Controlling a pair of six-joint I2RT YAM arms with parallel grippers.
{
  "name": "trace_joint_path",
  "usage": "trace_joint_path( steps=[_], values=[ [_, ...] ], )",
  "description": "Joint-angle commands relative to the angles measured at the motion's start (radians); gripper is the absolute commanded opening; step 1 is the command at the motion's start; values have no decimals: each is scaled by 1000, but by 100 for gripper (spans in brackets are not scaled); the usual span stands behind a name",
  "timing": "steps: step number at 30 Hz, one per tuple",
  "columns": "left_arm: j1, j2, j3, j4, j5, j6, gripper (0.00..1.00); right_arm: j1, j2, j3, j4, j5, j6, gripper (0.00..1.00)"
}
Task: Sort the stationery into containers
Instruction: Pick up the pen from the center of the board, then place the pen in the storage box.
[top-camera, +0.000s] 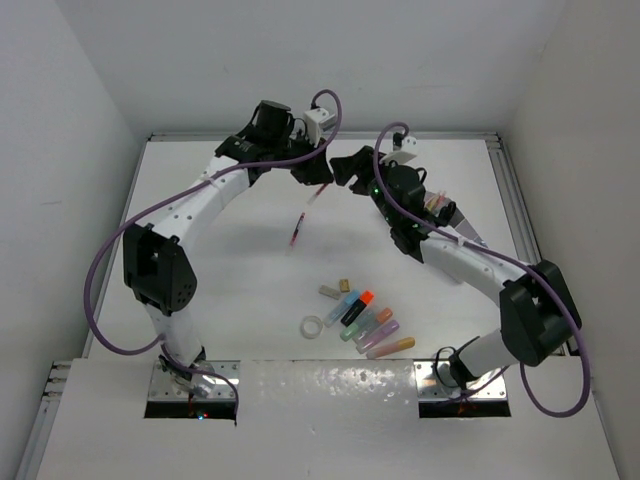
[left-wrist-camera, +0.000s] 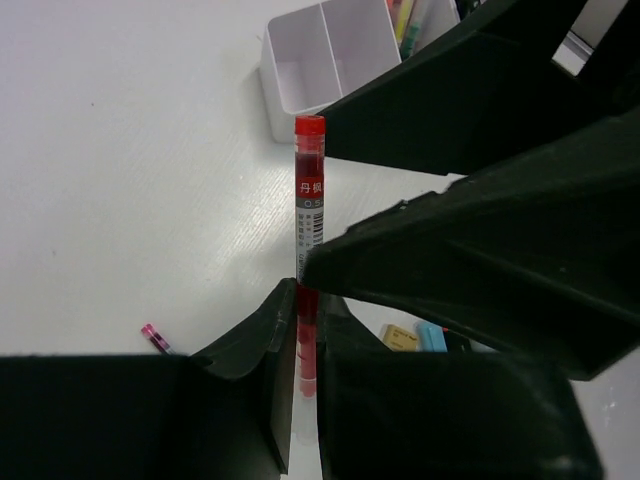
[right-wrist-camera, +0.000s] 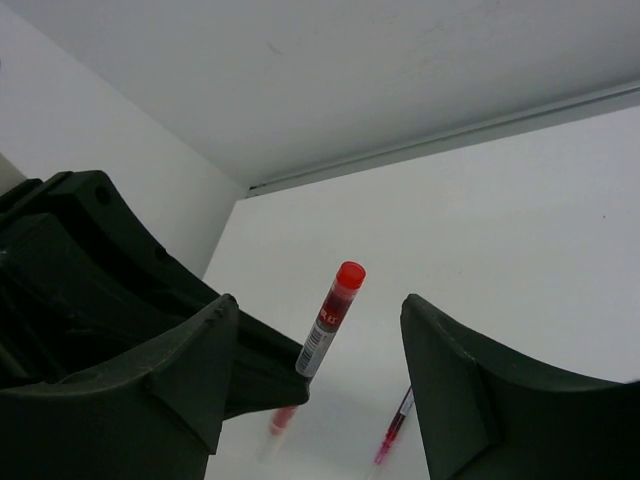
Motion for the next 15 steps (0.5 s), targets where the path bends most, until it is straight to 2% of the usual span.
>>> trace_joint_path(
  steps=[1, 4, 6, 7, 8, 9, 11, 12, 14, 15],
  values=[
    [-20, 6, 18, 16, 36, -19, 0, 4, 25, 7, 98, 21, 48, 64],
    [-34, 7, 30, 25, 39, -26, 0, 3, 50, 12, 100, 33, 65, 62],
    [-37, 9, 33, 30, 39, -28, 0, 4, 68, 15, 100, 35, 79, 54],
    [-41, 10, 31, 30, 36, -28, 0, 4, 73, 16, 101, 37, 80, 48],
    [-43, 10, 30, 31, 35, -30, 0, 3, 80, 21, 101, 37, 86, 28],
    [-43, 9, 30, 33, 32, -31, 0, 4, 84, 21, 103, 37, 89, 17],
    [-43, 9, 24, 36, 18, -39, 0, 3, 80, 15, 104, 46, 77, 0],
    [-43, 7, 22, 34, 6, -43, 28, 3, 65, 10, 103, 53, 67, 0],
    [-40, 6, 13, 34, -33, -50, 76, -6, 39, -10, 101, 81, 4, 0],
    [-31, 6, 5, 36, -33, -53, 93, -20, 22, -16, 95, 89, -30, 0]
  ],
)
